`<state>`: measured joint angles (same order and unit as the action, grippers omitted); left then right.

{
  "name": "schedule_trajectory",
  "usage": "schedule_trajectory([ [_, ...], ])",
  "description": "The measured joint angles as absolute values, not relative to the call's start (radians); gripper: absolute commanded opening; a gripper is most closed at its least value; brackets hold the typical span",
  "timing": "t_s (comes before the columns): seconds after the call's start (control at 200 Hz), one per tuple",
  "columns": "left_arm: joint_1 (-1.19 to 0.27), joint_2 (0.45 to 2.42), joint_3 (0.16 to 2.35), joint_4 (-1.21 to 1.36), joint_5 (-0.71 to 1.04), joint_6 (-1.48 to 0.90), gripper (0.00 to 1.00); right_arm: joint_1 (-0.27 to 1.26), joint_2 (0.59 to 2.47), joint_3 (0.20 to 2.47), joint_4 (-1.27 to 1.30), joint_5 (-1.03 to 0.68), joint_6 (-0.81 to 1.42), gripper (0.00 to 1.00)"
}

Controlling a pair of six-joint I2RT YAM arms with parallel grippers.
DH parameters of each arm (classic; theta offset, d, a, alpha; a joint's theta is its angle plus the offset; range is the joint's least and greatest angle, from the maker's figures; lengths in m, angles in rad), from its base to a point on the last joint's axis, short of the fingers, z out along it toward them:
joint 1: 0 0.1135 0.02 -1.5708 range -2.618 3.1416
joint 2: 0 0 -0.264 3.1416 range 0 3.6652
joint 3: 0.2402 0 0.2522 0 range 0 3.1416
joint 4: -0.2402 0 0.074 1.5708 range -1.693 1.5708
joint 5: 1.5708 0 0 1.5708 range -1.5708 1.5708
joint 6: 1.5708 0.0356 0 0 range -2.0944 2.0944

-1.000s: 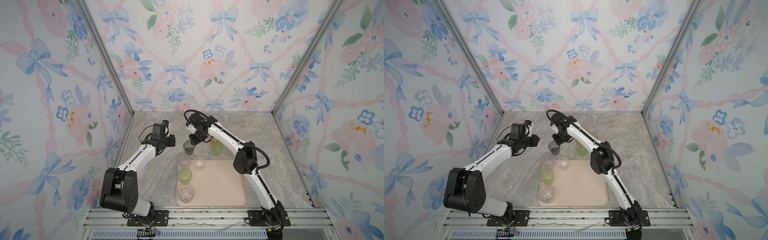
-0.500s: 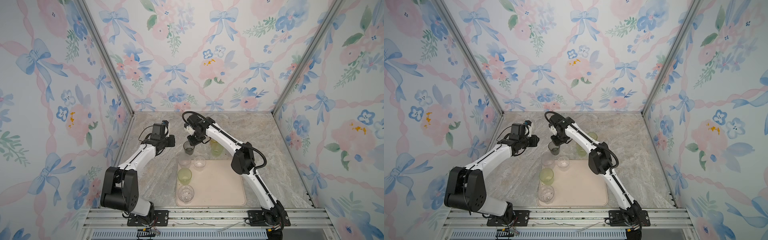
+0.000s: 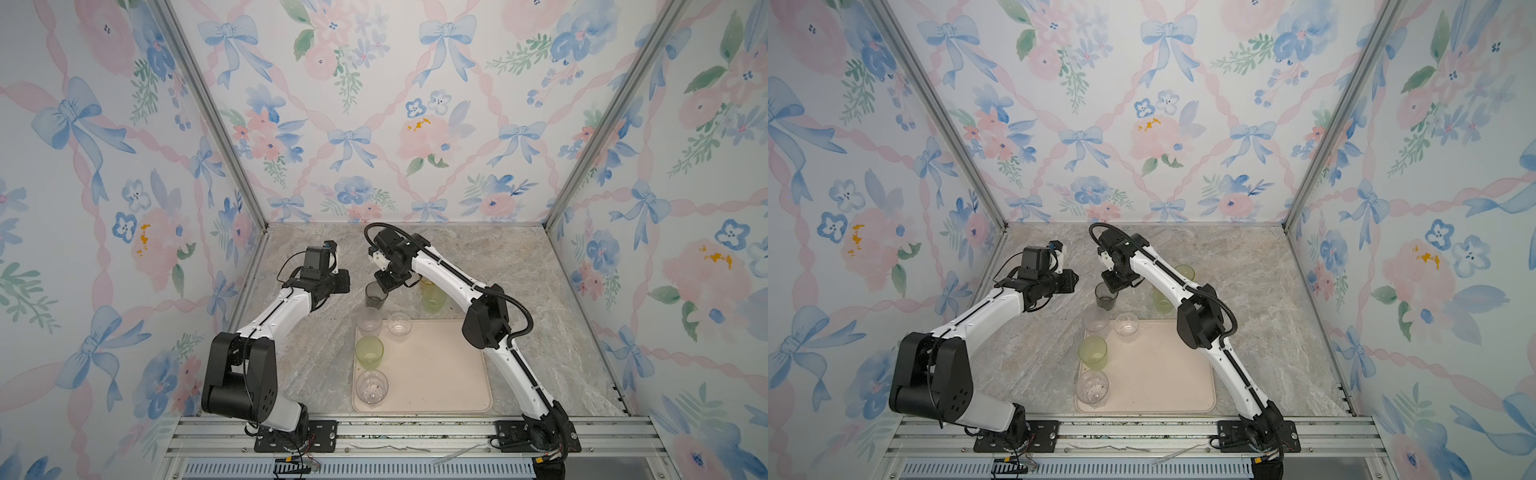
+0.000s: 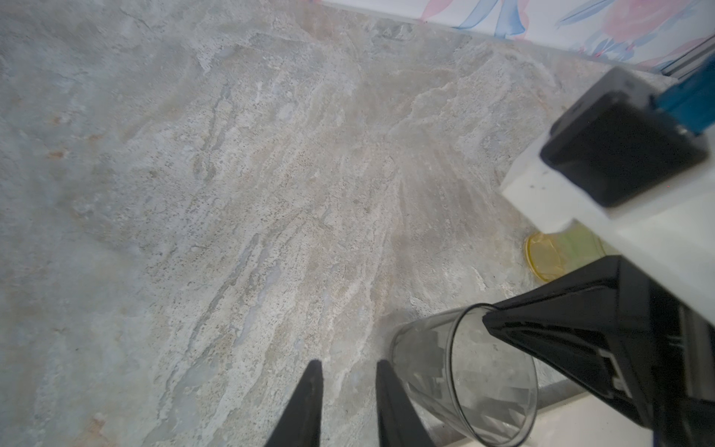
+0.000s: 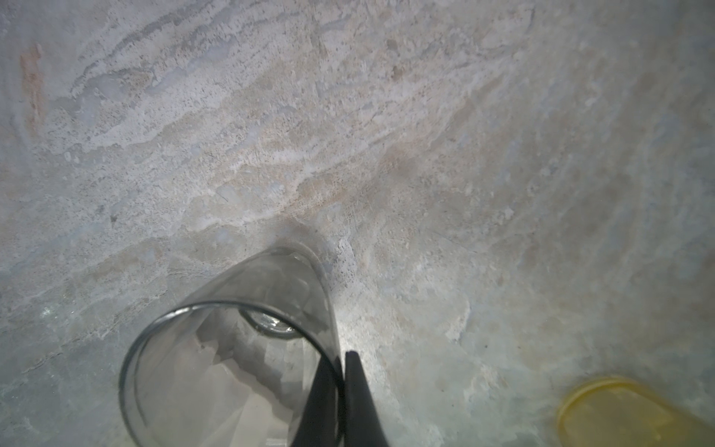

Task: Place the glasses into the tray
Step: 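Close the right gripper inside the dark grey glass, then lift the dark grey glass with the right gripper and carry it over the tray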

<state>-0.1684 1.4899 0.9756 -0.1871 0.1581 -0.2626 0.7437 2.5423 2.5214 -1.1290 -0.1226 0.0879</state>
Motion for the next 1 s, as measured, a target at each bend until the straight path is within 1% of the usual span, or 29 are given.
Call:
schedule_trajectory([
  [0.26,-0.168,1.490,0.971,-0.187,0.158,-0.263,0.27,0.735,2.476,2.388,-1.018,-0.105,0.101,0.00],
  [0.505,-0.168,1.489,0.970,-0.187,0.158,-0.256,0.27,0.712,2.338,2.278,-0.913,-0.061,0.111,0.00],
  [0.705,-0.170,1.484,0.964,-0.181,0.156,-0.247,0.27,0.691,2.105,2.124,-0.841,-0.007,0.100,0.00],
  [1.001,-0.224,1.424,0.964,-0.181,0.116,-0.239,0.27,0.699,1.665,1.766,-0.814,0.073,0.070,0.00],
])
